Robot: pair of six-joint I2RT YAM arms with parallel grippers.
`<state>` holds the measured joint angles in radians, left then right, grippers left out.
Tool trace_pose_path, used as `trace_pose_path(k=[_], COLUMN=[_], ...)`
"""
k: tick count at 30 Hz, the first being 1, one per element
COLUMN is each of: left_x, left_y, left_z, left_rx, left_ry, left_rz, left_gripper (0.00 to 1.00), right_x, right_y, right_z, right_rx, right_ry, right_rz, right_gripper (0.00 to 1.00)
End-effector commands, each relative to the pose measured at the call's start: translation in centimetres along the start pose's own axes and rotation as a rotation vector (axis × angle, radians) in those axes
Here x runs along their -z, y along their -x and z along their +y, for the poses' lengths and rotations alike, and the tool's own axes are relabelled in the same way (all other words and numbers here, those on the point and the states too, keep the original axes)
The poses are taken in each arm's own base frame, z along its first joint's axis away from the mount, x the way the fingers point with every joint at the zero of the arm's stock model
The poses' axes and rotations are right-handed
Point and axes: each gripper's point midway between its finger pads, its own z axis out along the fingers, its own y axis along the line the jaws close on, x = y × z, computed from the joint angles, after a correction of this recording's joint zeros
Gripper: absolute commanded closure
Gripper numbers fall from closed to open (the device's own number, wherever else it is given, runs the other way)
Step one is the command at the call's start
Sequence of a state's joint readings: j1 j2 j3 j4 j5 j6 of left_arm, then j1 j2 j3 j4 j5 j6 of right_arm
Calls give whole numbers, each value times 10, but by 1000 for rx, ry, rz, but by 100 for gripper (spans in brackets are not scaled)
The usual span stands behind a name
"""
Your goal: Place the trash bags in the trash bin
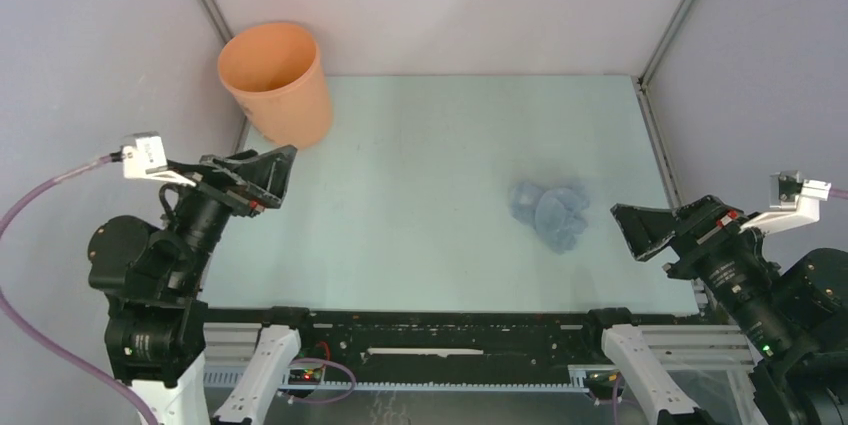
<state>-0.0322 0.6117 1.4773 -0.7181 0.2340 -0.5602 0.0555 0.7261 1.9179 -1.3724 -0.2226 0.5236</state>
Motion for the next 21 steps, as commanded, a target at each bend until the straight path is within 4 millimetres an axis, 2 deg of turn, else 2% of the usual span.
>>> trace_pose_path(k=[1, 5, 7, 12, 14, 18, 19, 21], left_x=[-8, -32, -47, -76, -82, -83, -85, -87], left_y=[-25, -62, -90, -187, -227, -308, -336, -366], left_z=[-4, -10, -26, -77, -90, -119, -124, -138], left_rx=[51, 39, 24, 74, 125, 176, 165, 177], left_ry=[-60, -80, -101, -189, -234, -330, -338, -375], left_rz=[92, 229, 312, 520, 578, 782, 851, 945], left_gripper=[0, 0, 0, 0, 0, 0, 0, 0], right_x=[1, -5, -7, -13, -14, -13, -13, -12], right_y=[-17, -29, -35, -56, -65, -82, -85, -91], right_z=[-2, 0, 1, -12, -20, -36, -42, -55], right_rx=[-3, -6, -3, -3, -7, -23, -29, -39], right_ry=[9, 52, 73, 42, 23, -36, -64, -127], right_rz=[61, 104, 124, 206, 230, 268, 274, 283], right_gripper=[1, 0, 0, 0, 0, 0, 1, 1])
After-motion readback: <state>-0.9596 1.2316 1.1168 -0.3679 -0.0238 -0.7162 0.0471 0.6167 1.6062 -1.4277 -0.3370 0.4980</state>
